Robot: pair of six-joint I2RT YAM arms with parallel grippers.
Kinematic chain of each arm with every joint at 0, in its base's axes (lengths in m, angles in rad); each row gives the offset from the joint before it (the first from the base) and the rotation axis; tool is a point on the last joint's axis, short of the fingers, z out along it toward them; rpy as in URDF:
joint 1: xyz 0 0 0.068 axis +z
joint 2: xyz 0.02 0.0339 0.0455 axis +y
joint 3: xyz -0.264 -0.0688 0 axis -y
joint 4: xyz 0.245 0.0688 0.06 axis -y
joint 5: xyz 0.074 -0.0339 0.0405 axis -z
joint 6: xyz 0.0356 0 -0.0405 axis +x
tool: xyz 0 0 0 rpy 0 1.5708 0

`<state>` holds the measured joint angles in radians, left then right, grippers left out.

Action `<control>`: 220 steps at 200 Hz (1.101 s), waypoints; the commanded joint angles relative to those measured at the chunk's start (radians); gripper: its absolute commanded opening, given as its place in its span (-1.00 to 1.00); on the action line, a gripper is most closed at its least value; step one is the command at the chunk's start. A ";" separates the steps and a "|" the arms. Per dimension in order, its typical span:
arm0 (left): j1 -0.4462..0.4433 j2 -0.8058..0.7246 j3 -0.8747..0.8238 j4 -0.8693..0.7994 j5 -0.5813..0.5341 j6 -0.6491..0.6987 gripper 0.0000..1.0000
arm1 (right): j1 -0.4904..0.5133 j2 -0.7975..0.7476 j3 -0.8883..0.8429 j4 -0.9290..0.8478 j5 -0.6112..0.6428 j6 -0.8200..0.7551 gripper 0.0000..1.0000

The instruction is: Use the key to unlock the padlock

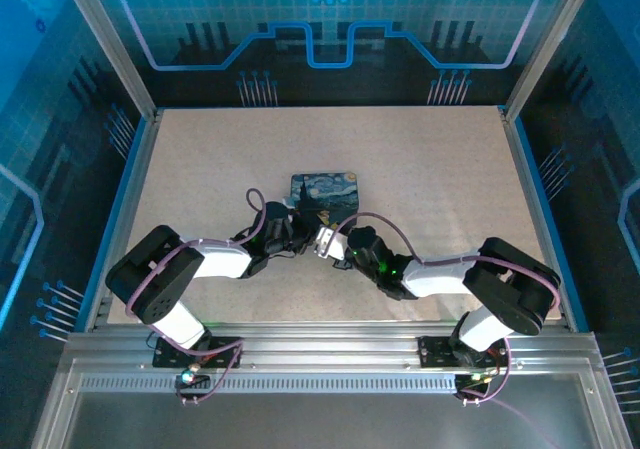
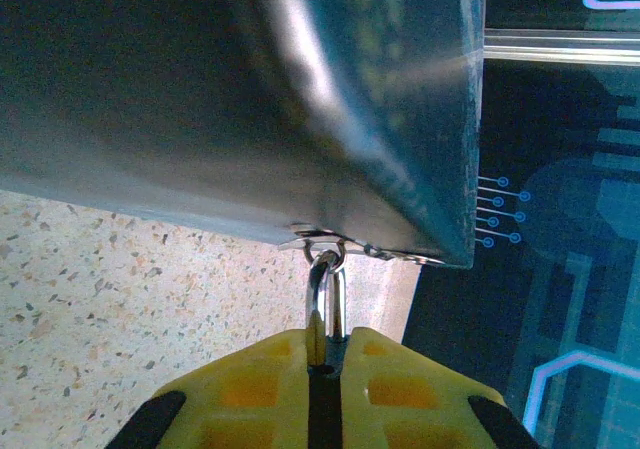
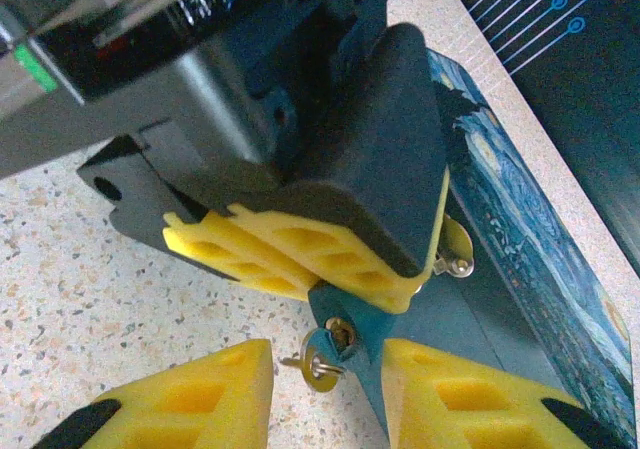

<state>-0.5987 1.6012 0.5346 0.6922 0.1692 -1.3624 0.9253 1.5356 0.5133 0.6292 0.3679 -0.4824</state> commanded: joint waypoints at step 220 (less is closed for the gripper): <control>-0.006 -0.026 0.021 0.027 0.025 -0.004 -1.00 | 0.029 0.054 0.021 0.100 0.085 0.042 -0.89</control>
<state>-0.5976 1.6012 0.5346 0.6842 0.1627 -1.3628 0.9466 1.5673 0.5106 0.6819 0.4068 -0.4740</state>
